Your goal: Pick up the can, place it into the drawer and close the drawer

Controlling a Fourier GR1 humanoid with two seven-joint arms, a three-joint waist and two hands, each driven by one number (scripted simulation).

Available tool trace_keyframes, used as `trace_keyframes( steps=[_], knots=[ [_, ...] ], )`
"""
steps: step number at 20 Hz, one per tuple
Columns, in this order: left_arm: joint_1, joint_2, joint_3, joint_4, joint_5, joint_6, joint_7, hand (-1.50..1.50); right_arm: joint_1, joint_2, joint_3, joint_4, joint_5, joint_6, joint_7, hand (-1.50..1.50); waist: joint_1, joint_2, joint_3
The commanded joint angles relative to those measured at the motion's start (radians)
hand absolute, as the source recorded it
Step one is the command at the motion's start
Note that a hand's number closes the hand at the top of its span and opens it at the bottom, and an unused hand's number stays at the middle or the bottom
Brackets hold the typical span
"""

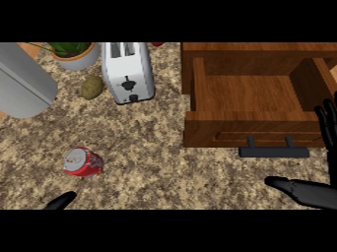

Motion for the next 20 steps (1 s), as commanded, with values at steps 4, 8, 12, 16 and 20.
trace_keyframes(
  steps=[4,8,12,16,20],
  knots=[
    [-0.044,0.01,0.028,0.048,0.003,-0.004,0.041,-1.5,0.043,0.003,-0.019,-0.001,-0.004,0.015,-0.037,-1.5,-0.003,0.001,0.0],
    [-0.091,-0.001,0.0,0.202,0.044,0.075,-0.061,-1.5,0.048,-0.021,-0.059,-0.006,-0.053,0.049,-0.046,-1.5,-0.004,0.001,-0.001],
    [0.012,-0.001,-0.057,0.256,0.105,0.123,-0.161,-1.5,0.009,-0.025,-0.047,-0.069,-0.025,0.015,0.036,-1.5,0.0,0.0,-0.001],
    [-0.029,-0.001,-0.153,0.344,0.058,0.23,-0.183,-1.5,0.084,-0.023,-0.074,-0.073,-0.055,0.059,-0.028,-1.5,-0.003,0.0,-0.001],
    [-0.061,-0.001,-0.121,0.524,0.192,0.26,-0.345,-1.5,0.088,-0.004,-0.06,-0.064,-0.037,0.055,-0.057,-1.5,-0.005,0.0,-0.001]
  ],
)
